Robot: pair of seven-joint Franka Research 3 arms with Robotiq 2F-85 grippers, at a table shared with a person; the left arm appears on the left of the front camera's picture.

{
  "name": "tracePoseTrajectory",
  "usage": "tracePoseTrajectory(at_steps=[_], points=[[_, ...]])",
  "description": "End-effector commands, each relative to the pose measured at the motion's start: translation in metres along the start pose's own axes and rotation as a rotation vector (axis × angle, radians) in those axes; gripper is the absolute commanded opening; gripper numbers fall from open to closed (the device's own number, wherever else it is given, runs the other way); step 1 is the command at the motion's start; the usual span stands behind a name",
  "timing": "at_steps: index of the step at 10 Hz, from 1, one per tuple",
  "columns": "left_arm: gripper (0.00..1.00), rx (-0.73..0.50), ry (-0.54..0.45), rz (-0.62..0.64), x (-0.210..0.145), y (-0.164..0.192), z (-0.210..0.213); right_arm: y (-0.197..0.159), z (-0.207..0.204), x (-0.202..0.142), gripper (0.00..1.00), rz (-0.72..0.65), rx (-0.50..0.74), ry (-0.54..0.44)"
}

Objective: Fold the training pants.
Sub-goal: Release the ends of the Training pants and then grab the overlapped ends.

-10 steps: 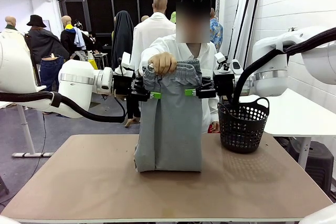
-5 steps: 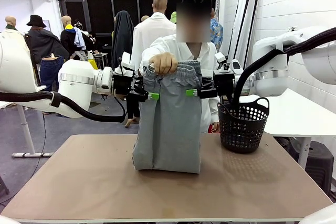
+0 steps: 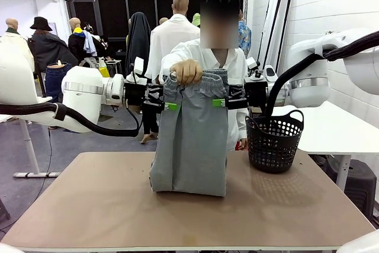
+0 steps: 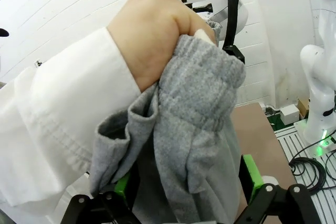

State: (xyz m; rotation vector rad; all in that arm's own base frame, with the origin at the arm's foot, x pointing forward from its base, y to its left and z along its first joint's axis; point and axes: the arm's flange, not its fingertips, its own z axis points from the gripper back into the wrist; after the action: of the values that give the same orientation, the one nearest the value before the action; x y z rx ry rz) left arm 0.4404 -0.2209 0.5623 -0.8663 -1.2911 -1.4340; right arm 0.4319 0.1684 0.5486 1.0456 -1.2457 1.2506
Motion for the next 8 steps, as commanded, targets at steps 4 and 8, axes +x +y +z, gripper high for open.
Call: tracePoseTrajectory(at_steps=[4,8], points=[[1.0,0.096,0.017,0.054,-0.0059,-0.0064,0.0196,0.0055,0.0087,-0.0038,1.0,-0.018,-0.052,0.011],[1.0,0.217,0.01,0.077,-0.0038,-0.0038,0.0221,0.0024,0.008,-0.0056,1.0,-0.014,-0.07,-0.004]])
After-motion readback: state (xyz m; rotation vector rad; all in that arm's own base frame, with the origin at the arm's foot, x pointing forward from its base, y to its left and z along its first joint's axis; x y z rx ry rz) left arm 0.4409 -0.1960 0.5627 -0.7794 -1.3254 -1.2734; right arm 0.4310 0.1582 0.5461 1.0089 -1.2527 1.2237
